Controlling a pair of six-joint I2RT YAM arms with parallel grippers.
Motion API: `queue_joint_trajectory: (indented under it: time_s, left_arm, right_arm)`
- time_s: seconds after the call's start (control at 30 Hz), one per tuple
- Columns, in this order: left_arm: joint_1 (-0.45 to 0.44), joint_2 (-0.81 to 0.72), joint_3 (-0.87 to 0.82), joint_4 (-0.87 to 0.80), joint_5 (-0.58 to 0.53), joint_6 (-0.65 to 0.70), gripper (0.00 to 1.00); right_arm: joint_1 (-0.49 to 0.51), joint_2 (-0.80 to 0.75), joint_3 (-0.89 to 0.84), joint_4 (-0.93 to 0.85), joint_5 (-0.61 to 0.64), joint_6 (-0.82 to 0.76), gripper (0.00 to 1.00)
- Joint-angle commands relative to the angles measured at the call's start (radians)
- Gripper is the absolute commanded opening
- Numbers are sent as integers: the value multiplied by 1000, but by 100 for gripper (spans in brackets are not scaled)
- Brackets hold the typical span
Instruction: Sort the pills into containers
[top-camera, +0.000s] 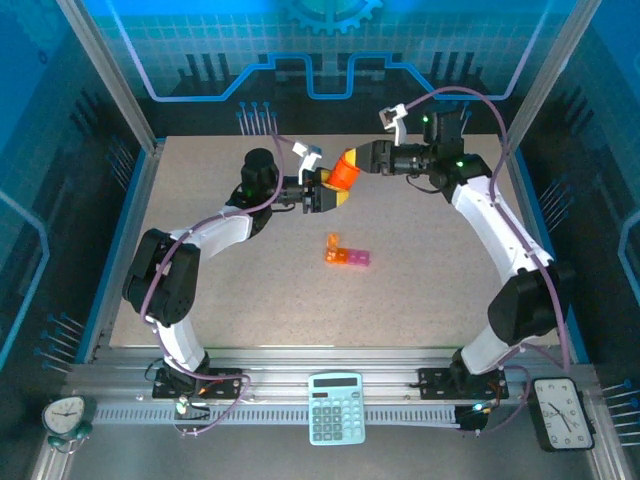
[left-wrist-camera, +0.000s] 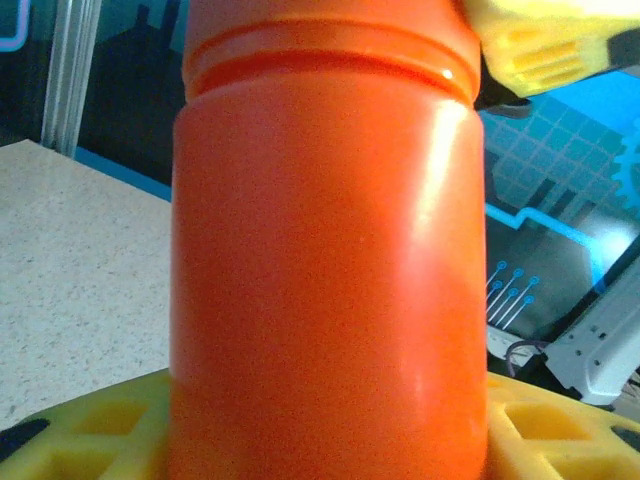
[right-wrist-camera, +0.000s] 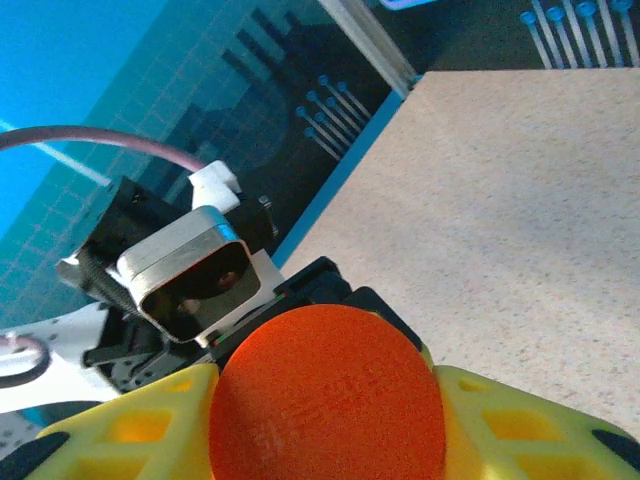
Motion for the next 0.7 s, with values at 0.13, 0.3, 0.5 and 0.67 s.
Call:
queue_joint_trajectory:
  time_s: [0.13,0.3,0.5,0.67]
  left_arm:
    - [-60,-104,-30,24,-271,199,5]
    - [-101,-117,-32,-45,-329,301,5]
    - [-101,-100,-32,-36,-332,293,5]
    - [-89,-86,-27,-18,-314,263,4]
  right_arm:
    - [130,-75,-192,76,342,202,40]
    - [148,-75,-221,109,398,257,41]
    - [139,-68,-179,65,395,242,46]
    - [90,-73,-112,28,336,233,62]
